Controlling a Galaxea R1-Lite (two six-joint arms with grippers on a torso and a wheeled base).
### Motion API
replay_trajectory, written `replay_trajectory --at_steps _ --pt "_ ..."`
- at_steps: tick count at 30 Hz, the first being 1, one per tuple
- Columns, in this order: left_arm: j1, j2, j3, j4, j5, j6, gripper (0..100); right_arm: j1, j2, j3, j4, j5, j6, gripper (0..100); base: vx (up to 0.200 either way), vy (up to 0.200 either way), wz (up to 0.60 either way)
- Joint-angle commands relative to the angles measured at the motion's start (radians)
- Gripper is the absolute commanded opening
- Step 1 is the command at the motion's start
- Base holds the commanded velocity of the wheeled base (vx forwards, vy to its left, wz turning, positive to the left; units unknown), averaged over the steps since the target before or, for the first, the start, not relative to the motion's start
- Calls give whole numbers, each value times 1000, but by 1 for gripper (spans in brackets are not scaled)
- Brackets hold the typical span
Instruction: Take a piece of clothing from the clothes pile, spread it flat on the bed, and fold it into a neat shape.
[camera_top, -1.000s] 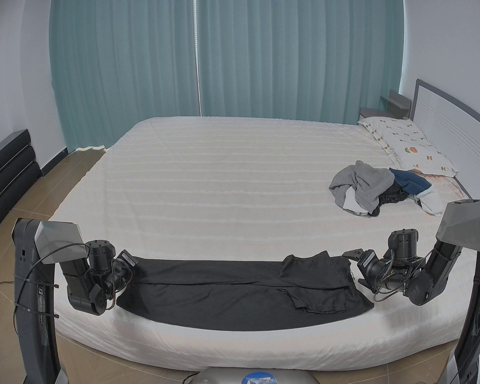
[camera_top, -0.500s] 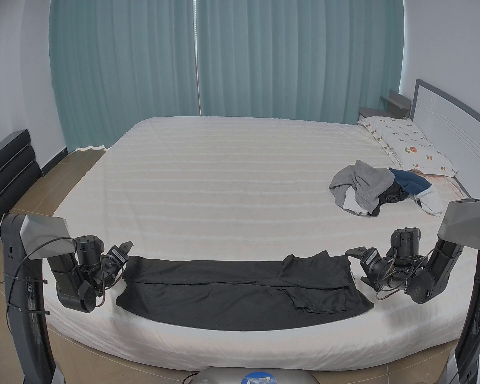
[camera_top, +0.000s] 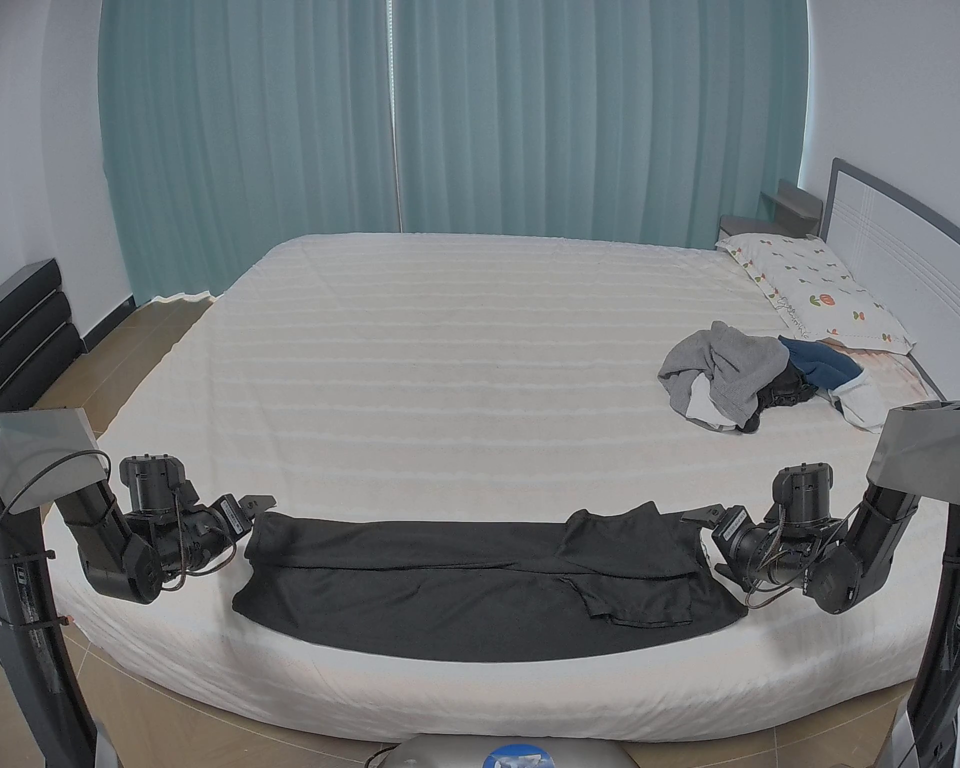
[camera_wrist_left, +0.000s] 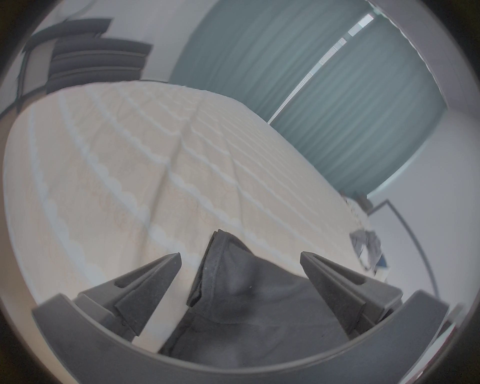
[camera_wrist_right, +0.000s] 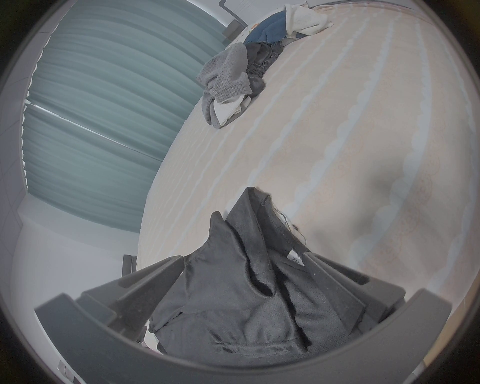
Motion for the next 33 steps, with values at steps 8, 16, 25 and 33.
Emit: replay_trajectory --at_steps 8,16,25,33 --pt "-28 134 -75 72 -32 230 100 46 32 4 0 -10 -2 100 0 0 0" --pt "-44 136 -45 50 -23 290 100 46 26 4 0 -10 -4 100 0 0 0" --pt "-57 142 -40 35 -18 290 100 46 22 8 -2 -10 -4 100 0 0 0" --pt "-55 127 -6 30 11 288 0 44 20 9 -2 -10 -4 100 0 0 0"
